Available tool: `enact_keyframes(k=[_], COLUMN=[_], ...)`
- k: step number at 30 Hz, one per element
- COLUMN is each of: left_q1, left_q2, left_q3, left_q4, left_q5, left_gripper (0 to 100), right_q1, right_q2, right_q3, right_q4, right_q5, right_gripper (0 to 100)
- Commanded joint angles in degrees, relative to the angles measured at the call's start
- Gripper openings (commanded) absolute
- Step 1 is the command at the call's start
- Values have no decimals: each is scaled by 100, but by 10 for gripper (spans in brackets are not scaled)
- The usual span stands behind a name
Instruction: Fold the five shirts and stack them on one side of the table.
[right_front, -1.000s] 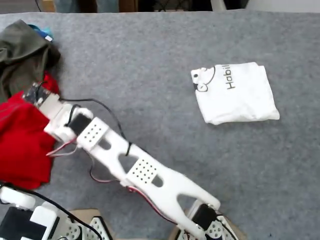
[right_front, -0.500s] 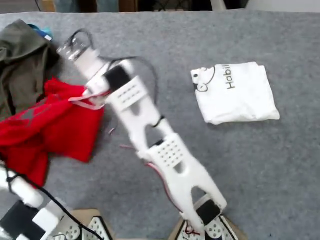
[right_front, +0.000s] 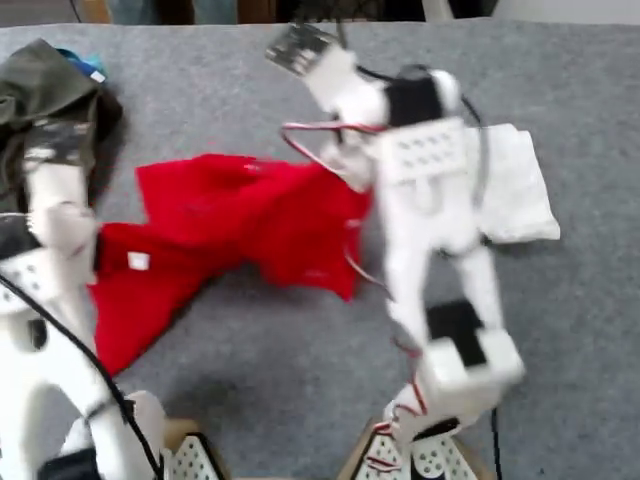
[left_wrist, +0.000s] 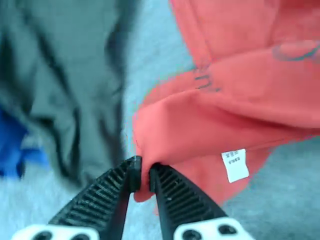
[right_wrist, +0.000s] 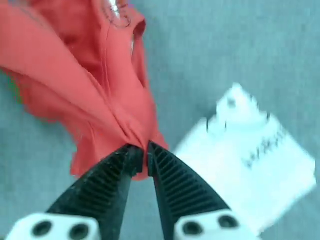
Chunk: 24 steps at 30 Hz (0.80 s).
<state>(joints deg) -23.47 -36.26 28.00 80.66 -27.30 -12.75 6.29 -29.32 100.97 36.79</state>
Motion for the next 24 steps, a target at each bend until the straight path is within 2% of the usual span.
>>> enact_keyframes(k=[1, 4, 7, 12, 15, 18, 21, 24], left_q1=[901, 1323, 1429, 1385, 1349, 1033, 664, 593], left_q2=[-932, -1521, -1767, -1829, -1829, -1829, -1829, -1829], left_q3=[-338, -171, 523, 1982, 2369, 2484, 2492, 2492], left_q4=[281, 422, 325, -396, -712, -1055, -1345, -1389], left_q5=[-18, -18, -26, -26, -9, 132, 299, 299], left_gripper=[29, 29, 29, 29, 29, 29, 29, 29], right_q1=[598, 862, 888, 923, 888, 905, 1090, 1275], right_q2=[-1578, -2167, -2237, -2026, -1824, -1543, -1305, -1297], right_q3=[1033, 1727, 2413, 3503, 3960, 4189, 4171, 3846], right_q4=[0, 0, -35, -1002, -1486, -1934, -2215, -2382], right_q5=[519, 765, 809, 782, 782, 747, 273, -185], right_gripper=[13, 13, 14, 14, 15, 21, 125, 240])
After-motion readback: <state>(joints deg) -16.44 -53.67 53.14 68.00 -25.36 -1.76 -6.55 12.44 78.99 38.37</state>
